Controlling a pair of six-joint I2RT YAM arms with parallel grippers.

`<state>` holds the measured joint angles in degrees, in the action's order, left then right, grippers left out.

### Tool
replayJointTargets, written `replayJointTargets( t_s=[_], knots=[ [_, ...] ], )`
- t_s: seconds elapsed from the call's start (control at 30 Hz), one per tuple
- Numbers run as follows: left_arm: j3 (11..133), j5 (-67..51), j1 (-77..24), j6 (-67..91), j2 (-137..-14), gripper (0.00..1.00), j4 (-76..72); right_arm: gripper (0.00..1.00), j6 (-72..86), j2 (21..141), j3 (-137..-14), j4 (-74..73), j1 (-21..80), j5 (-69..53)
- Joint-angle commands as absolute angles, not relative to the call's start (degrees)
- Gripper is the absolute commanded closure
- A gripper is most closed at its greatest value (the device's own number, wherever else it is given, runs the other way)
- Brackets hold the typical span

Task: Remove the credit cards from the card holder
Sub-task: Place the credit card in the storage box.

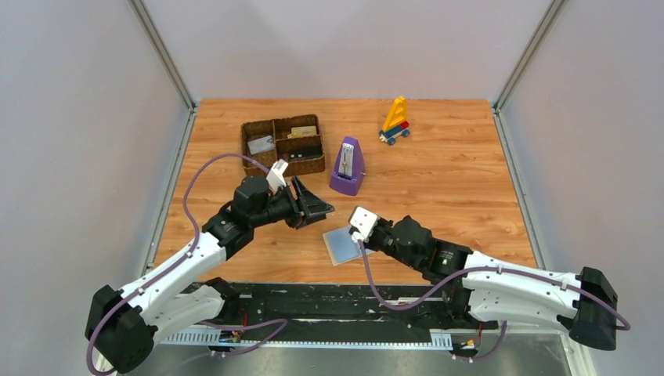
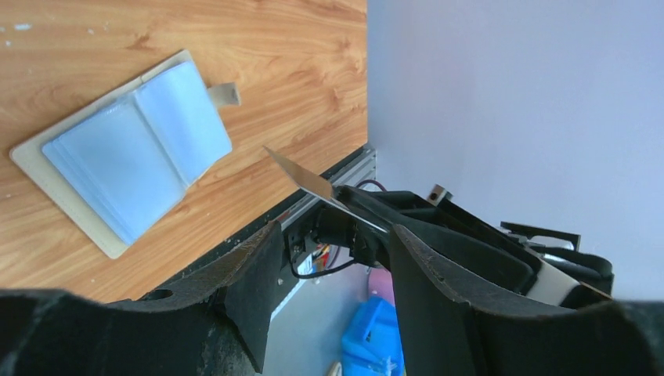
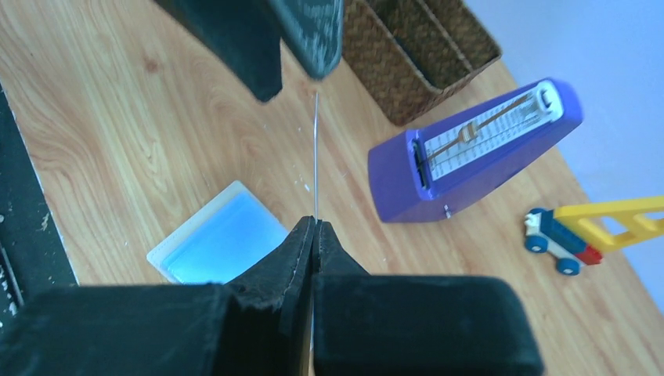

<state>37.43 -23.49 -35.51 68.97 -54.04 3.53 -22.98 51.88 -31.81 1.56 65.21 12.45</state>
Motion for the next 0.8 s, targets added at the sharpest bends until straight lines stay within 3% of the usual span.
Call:
replayJointTargets(
  t_s=[0.0,0.77],
  knots=[
    [34.9,-24.7,-35.3,74.1,-54.2,0.38,-3.3,1.00,-28.1,51.9,-31.9,8.7,68.2,19.6],
    [31.4,-25.3,-35.3,78.1,-56.9,0.41,-10.0,1.00,-30.4,55.1,-29.9,11.6,71.2,22.1]
  ],
)
